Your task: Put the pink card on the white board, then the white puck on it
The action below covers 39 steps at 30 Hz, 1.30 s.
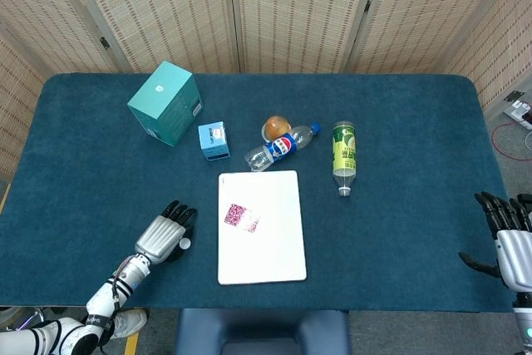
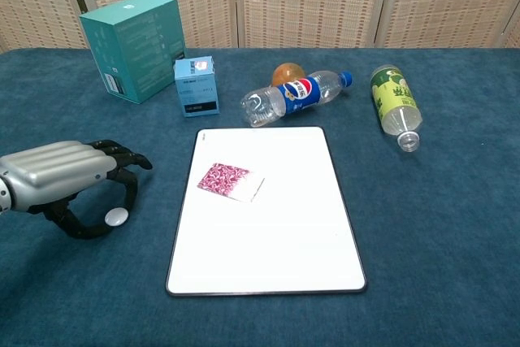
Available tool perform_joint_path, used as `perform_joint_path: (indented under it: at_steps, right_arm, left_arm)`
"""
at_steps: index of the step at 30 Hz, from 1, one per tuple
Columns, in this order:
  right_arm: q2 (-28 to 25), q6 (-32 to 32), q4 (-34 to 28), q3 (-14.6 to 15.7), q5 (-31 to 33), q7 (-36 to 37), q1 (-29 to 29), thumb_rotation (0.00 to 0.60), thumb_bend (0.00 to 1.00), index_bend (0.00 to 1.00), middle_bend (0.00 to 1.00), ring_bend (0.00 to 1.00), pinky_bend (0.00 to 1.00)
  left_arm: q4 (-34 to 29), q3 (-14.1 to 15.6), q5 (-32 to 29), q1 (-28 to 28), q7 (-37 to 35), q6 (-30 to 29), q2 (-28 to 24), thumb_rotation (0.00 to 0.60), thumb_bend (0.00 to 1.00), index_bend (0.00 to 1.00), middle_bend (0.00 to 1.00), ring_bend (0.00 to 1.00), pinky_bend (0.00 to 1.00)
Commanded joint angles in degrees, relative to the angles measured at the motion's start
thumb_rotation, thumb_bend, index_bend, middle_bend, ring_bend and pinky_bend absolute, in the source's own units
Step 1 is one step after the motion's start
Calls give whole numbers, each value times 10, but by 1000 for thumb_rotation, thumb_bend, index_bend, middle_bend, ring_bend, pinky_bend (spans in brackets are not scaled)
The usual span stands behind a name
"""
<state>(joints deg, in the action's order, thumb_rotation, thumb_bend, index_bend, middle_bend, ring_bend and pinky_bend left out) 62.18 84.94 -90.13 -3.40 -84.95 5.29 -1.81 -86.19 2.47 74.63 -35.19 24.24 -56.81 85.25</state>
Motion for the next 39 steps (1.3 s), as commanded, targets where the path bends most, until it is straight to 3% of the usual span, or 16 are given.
perform_joint_path:
  at_steps: [1, 14, 23, 39]
  right_arm:
    - [0, 0, 0, 0, 0, -1, 0, 600, 19, 70, 114, 89, 0]
    - [-1, -2, -5, -1, 0, -5, -3, 600, 19, 71, 114, 89, 0]
    - [-3, -2, -9, -1, -1, -9, -4, 600, 19, 70, 114, 90, 0]
    - [-5, 2, -4, -1, 7, -3, 3, 600, 18, 71, 114, 89, 0]
  left_arm:
    - [1, -1, 2, 1, -1, 0, 1, 600, 385, 484, 129, 102, 0]
    - [-1, -10, 15, 2, -10, -1, -3, 600, 399, 514, 141, 108, 0]
    - [-48, -48, 20, -35, 3, 20, -18, 600, 399, 513, 141, 107, 0]
    - [-13, -119, -81, -137, 82, 92, 71, 600, 399, 512, 141, 108, 0]
